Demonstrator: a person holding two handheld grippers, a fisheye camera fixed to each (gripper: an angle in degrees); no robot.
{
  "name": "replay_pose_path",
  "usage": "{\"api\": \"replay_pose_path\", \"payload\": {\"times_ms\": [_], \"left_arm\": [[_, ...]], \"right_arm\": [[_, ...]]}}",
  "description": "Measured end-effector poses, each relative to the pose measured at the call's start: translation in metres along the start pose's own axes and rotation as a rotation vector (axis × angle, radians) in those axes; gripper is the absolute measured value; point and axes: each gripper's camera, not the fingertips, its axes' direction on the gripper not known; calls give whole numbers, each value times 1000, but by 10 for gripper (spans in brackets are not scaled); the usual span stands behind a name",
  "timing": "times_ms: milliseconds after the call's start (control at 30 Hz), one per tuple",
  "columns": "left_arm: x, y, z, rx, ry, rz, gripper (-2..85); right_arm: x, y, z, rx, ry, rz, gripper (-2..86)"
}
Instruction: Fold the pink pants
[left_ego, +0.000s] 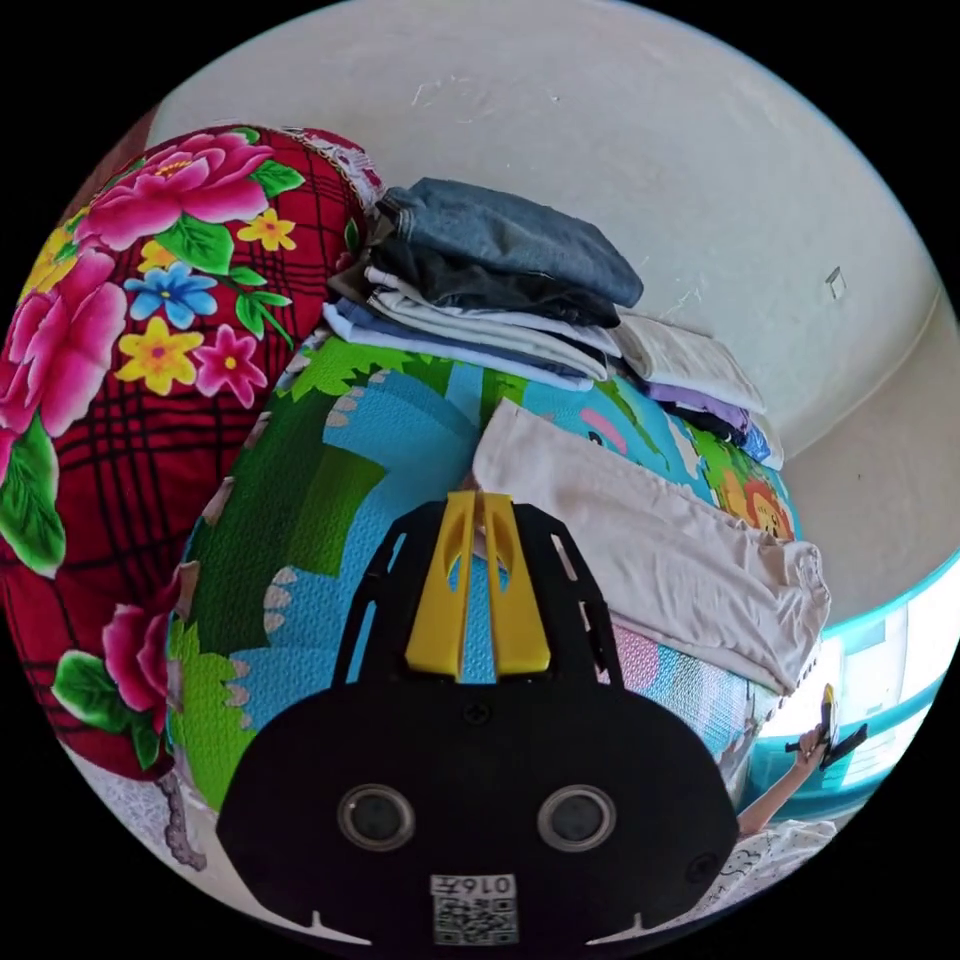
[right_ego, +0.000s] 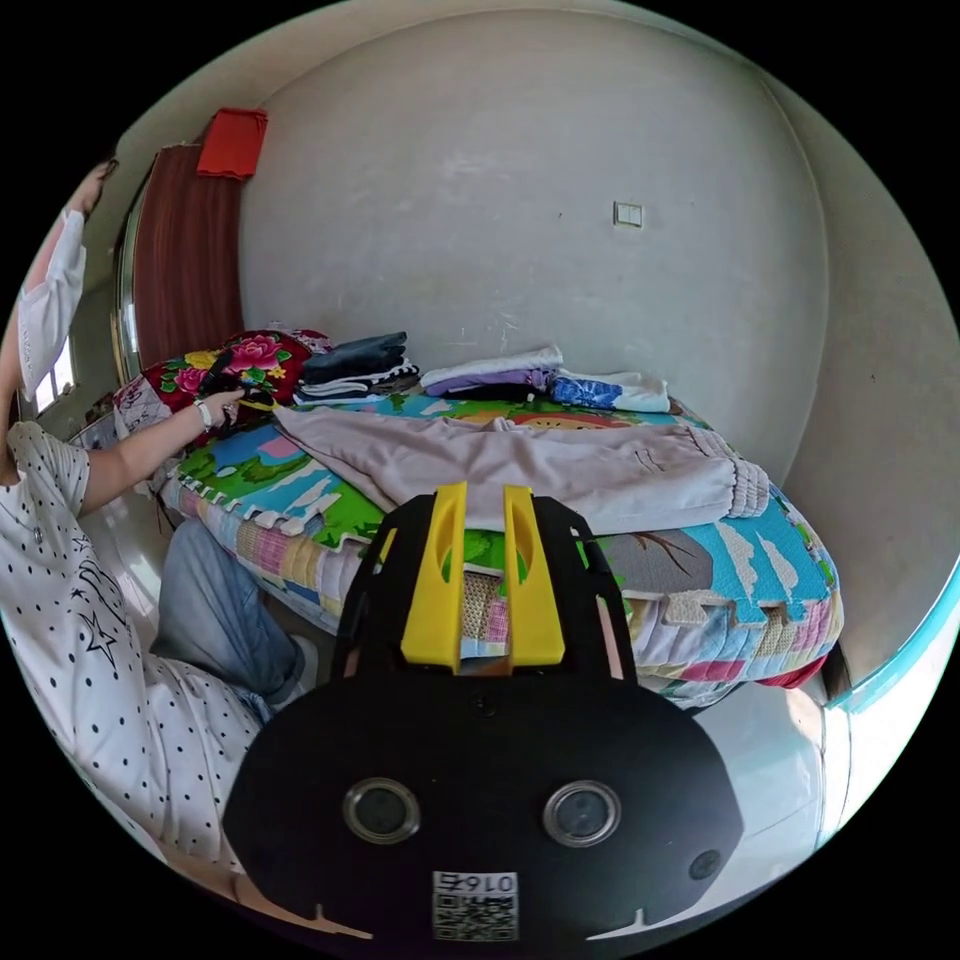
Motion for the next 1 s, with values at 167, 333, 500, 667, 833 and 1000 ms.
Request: {"api": "replay_pose_path", "payload": {"times_ms": [167, 333, 500, 667, 833, 1000], "left_arm": [[-30, 1, 22, -63, 11, -86, 102], [-36, 5, 30, -46, 53, -84, 128], [-18, 0, 42, -94, 94, -30, 116], [7, -6, 44, -117, -75, 25, 79], [14, -3, 31, -100, -74, 36, 43], [24, 9, -3, -84, -106, 102, 37]], "right_arm": [[-11, -33, 4, -24, -39, -43, 63], [-25, -61, -5, -51, -39, -111, 65], [-22, -87, -8, -65, -40, -55, 66], [-27, -117, -16, -49, -71, -43, 64], [-47, -154, -19, -57, -75, -90, 65], [-97, -214, 0, -83, -1, -299, 81]]}}
